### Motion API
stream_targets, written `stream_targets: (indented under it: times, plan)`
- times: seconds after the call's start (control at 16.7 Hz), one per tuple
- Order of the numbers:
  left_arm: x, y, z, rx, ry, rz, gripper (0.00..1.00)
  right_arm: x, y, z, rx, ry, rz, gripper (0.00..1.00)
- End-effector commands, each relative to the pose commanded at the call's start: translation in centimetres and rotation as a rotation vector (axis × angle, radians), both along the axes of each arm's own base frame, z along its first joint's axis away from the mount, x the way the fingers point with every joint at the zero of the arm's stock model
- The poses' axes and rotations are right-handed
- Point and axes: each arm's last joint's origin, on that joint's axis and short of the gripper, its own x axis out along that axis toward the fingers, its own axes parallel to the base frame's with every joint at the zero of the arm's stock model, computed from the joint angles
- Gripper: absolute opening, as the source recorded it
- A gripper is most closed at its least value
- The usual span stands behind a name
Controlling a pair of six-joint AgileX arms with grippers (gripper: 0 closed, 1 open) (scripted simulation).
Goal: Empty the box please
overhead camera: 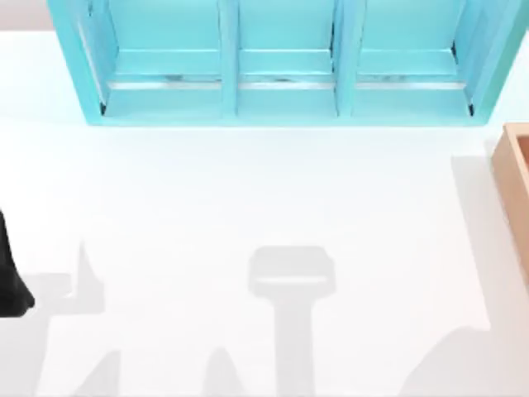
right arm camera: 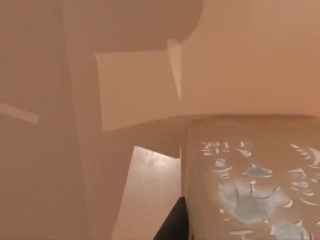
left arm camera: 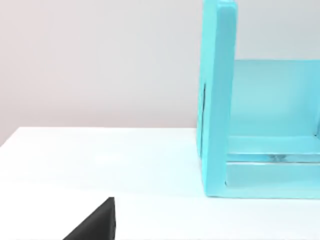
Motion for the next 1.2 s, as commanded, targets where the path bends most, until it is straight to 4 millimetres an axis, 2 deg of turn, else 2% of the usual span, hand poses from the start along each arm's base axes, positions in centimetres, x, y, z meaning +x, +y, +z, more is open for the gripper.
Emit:
stream_targets:
  times: [0.18, 0.36, 0.6, 0.72, 1.08, 1.2]
  plan:
    - [0.0, 0.0, 0.0, 0.000, 0.000, 0.000, 1.00, 0.6, -0.3, 1.8, -0.003, -0.007, -0.001, 0.00]
    - [0.0, 0.0, 0.0, 0.000, 0.000, 0.000, 1.00, 0.9, -0.5, 5.4, 0.004, 0.009, 0.001, 0.00]
    - [0.0, 0.0, 0.0, 0.000, 0.000, 0.000, 1.00, 0.4, -0.2, 10.8, 0.009, 0.020, 0.000, 0.00]
    - [0.0, 0.0, 0.0, 0.000, 0.000, 0.000, 1.00, 0.1, 0.0, 12.5, 0.002, 0.005, 0.000, 0.00]
    - [0.0, 0.0, 0.0, 0.000, 0.000, 0.000, 1.00, 0.1, 0.1, 12.8, 0.002, 0.004, 0.001, 0.00]
    - [0.0, 0.0, 0.0, 0.000, 0.000, 0.000, 1.00, 0.8, 0.8, 12.6, 0.000, 0.004, 0.003, 0.00]
